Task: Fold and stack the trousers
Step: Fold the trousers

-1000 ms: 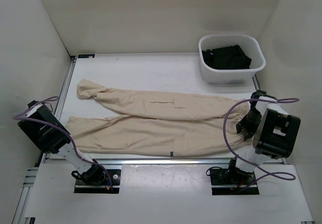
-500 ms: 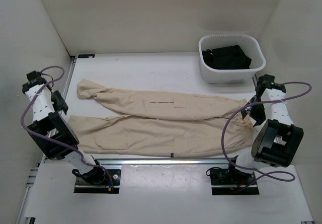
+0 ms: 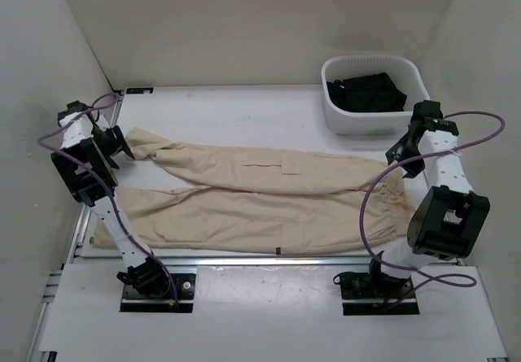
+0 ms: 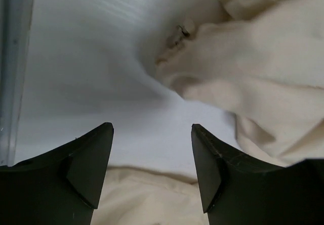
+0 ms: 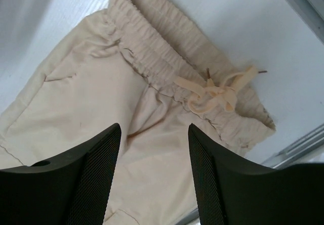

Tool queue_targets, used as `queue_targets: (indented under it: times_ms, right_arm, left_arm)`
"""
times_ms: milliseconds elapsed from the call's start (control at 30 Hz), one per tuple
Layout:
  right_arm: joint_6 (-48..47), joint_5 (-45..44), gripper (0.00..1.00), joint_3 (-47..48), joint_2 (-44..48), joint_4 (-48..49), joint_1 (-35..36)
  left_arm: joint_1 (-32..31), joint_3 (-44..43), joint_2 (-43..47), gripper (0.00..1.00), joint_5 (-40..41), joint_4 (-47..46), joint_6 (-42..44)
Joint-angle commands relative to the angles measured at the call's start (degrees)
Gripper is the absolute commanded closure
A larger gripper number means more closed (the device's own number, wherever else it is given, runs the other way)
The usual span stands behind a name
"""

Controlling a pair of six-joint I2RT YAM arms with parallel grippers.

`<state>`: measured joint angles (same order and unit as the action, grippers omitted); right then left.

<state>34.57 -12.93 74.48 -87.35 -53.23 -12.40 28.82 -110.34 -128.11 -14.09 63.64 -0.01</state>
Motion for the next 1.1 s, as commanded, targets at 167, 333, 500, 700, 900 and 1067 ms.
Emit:
queue_targets:
  times_ms: [167, 333, 500, 700, 900, 1067]
  right_arm:
    - [1.5, -3.1, 0.39, 0.8, -2.7, 6.2, 1.0]
    - [0.9, -1.1, 0.38, 3.1, -6.7, 7.3, 1.0]
    - [3.4, -0.9, 0.37, 7.6, -13.6, 7.3, 1.0]
    - [6.7, -5.2, 0.38, 16.4, -25.8, 5.6, 1.0]
    - [8.5, -9.4, 0.48, 18.0, -32.4, 5.1, 1.0]
    - [9.1, -9.4, 0.86, 13.0, -33.1, 6.9, 1.0]
  left_arm:
    - [-2.4, -5.9, -5.3, 0.17, 0.6, -4.7, 0.0]
    - [-3.0, -5.9, -6.6, 0.17, -2.1, -6.5, 0.0]
    - [-3.0, -2.4, -6.6, 0.82, -4.8, -9.0, 0.0]
    - [-3.0, 0.9, -2.1, 0.86, -4.8, -9.0, 0.0]
    - [-2.5, 4.8, 5.3, 0.86, -2.4, -9.0, 0.0]
    - [-0.8, 5.9, 8.0, 0.86, 0.4, -6.9, 0.0]
